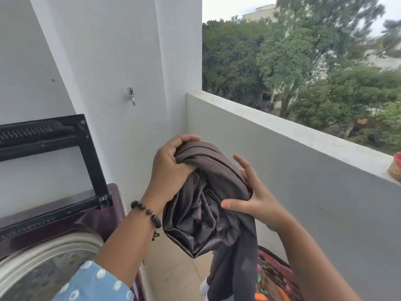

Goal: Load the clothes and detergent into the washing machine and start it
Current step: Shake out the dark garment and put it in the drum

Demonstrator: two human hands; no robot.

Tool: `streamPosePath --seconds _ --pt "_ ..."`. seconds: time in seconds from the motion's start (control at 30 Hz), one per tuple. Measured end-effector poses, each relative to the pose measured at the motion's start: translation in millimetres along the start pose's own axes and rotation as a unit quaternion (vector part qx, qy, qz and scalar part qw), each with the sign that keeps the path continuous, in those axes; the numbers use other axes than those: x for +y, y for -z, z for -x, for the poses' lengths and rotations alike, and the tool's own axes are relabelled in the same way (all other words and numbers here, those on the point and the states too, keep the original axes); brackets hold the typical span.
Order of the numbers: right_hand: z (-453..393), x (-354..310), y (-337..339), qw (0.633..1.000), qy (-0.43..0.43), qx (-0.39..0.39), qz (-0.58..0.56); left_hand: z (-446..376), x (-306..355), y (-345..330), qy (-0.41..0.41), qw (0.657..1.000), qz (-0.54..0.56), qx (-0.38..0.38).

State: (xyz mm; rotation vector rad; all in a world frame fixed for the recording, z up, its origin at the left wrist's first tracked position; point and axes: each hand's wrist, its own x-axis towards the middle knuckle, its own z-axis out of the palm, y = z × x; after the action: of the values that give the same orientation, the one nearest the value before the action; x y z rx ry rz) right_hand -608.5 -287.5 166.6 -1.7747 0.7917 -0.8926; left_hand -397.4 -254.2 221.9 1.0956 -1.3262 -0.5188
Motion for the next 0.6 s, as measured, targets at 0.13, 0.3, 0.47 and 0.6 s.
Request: streamPosePath --seconds 0.13,0.3,0.47,0.6 --pt "10.0 25.1 21.5 0.994 -0.057 -0.013 -0.096 -15.8 15.8 -15.4 0.040 0.984 0.136 0.103" --pt "11.2 48.4 42.0 0.980 -0.074 -0.041 -0.181 -33.8 31.6 -39.3 0.068 0.944 0.245 0.212" --pt "-4.2 48.3 51.3 0.955 -0.061 0.018 -0.291 -26.9 30.7 -73.5 0.093 0.904 0.309 0.280" --pt "-15.0 43.6 67.6 0.940 -0.028 0.110 -0.322 -15.0 13.7 -77.2 0.162 0.915 0.274 0.247"
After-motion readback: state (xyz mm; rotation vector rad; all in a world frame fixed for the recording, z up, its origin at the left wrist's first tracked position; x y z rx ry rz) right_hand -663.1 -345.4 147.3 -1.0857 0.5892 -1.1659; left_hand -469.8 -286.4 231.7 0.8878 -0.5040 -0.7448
